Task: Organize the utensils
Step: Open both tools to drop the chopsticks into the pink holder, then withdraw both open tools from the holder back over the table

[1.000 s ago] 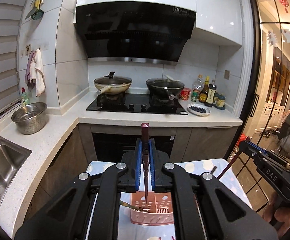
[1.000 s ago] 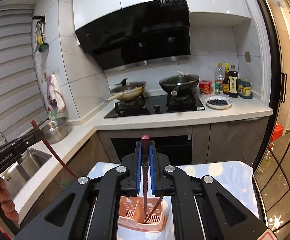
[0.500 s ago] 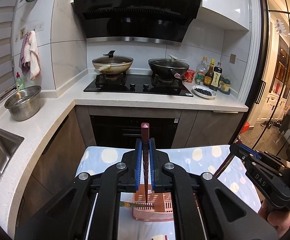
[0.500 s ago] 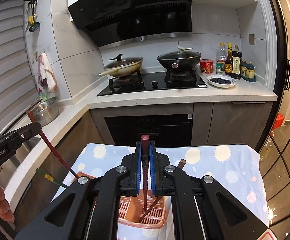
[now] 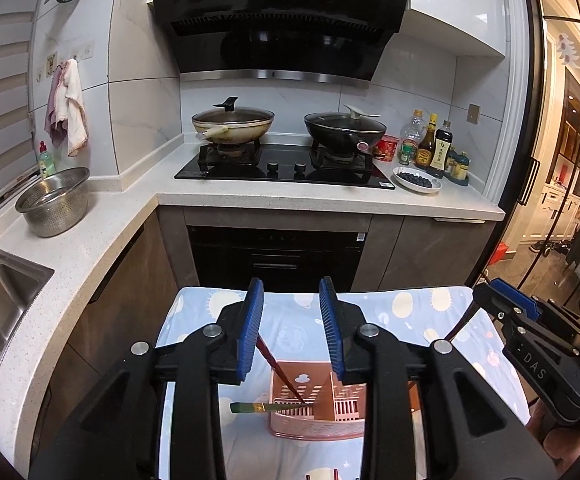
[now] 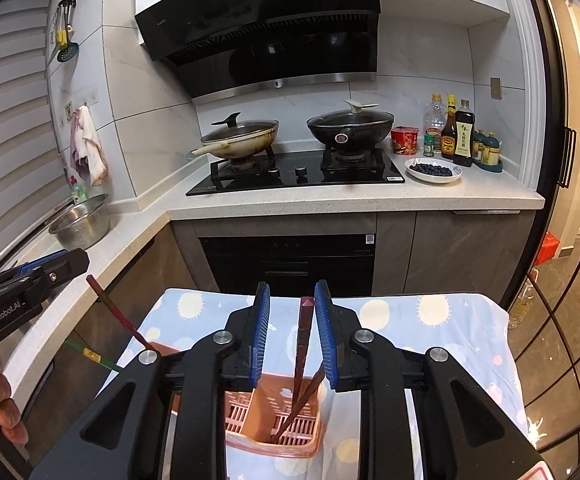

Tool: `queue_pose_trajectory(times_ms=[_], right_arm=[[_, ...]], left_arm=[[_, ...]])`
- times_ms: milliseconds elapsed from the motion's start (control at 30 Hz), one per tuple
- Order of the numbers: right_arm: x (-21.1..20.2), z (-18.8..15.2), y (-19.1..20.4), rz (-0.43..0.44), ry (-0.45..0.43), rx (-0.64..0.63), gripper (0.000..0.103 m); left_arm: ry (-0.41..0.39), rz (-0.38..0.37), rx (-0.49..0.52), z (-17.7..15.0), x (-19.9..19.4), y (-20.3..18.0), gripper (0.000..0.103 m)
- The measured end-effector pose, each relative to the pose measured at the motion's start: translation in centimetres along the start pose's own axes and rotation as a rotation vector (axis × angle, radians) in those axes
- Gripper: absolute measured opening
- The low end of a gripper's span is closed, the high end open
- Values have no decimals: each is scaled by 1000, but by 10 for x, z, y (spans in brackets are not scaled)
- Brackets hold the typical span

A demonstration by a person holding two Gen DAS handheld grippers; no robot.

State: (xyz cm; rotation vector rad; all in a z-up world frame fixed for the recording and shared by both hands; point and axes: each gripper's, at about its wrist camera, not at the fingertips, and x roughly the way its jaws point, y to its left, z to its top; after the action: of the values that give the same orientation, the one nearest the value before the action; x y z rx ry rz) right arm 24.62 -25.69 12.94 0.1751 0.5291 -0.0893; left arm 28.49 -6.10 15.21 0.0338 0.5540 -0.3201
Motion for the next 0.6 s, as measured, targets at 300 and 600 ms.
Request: queue_pose_trajectory(times_ms=[300, 600], right_arm=[[-21, -8, 2, 18, -11, -5, 24], [-46, -33, 9, 40, -1, -14, 24]], left_arm=[[-15, 2, 20, -5, -15, -6, 28], [-19, -15, 39, -21, -38, -12, 28]])
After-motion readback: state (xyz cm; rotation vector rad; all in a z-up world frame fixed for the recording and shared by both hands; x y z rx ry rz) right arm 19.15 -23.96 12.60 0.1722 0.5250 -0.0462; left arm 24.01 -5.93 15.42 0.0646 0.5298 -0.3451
